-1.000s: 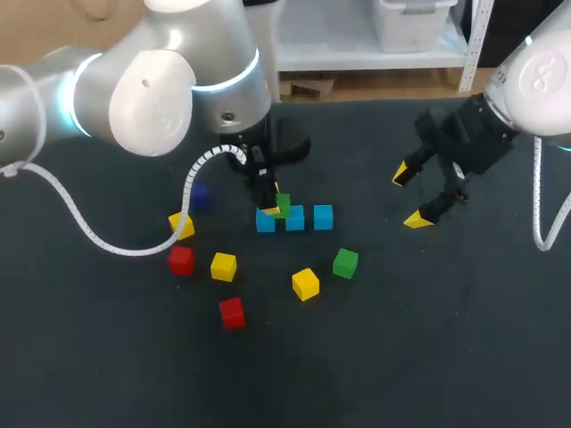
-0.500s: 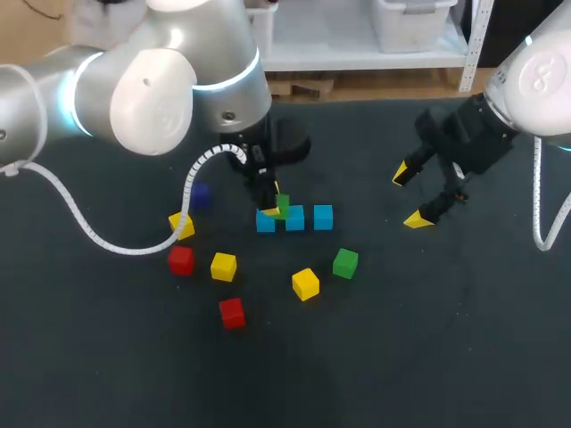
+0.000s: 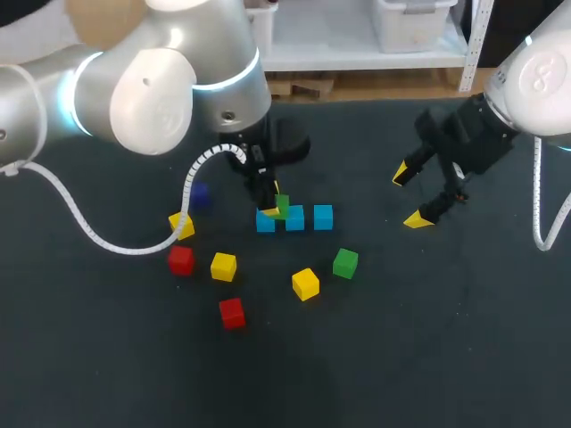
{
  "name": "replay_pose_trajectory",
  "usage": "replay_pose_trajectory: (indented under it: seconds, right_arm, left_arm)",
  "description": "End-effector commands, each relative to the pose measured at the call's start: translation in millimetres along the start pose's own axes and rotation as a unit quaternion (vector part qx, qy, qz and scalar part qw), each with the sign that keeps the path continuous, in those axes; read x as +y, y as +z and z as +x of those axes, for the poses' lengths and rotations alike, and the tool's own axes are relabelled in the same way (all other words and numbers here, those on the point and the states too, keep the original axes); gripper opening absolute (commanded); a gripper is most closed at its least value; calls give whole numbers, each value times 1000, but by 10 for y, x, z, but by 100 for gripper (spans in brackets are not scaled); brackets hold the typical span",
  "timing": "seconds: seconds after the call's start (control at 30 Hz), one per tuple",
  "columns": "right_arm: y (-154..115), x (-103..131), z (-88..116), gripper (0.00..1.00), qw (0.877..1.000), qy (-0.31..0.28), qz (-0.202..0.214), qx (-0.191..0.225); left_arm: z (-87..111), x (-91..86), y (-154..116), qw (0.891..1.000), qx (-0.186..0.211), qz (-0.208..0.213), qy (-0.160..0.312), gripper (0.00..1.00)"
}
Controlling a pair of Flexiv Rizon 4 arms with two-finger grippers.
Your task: Place the blue cubes, place green cubes on the blue cubes, place the yellow cubes on the green cubes, then place the red cubes on the yellow cubes, and place purple cube on the red cubes.
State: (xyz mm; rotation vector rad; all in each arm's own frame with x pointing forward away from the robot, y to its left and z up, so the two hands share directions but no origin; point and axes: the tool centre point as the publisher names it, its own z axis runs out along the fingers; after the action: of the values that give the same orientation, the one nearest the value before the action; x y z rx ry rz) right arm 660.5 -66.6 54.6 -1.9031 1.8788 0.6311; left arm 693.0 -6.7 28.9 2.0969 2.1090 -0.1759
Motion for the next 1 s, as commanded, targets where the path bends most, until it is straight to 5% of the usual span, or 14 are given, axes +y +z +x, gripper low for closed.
replay_pose_trajectory:
  seconds: [0.03,0.77,1.0]
  right_arm:
    - [2,-7,3,100,1000,0,-1,-1]
    - [2,-7,3,100,1000,0,-1,-1]
    - [2,-7,3,100,1000,0,-1,-1]
  left_arm:
    - [-1,18,0,1000,0,1,1,40]
    - [-38,29,0,1000,1,2,2,36]
    - [-21,12,-2,1000,1,4,1,49]
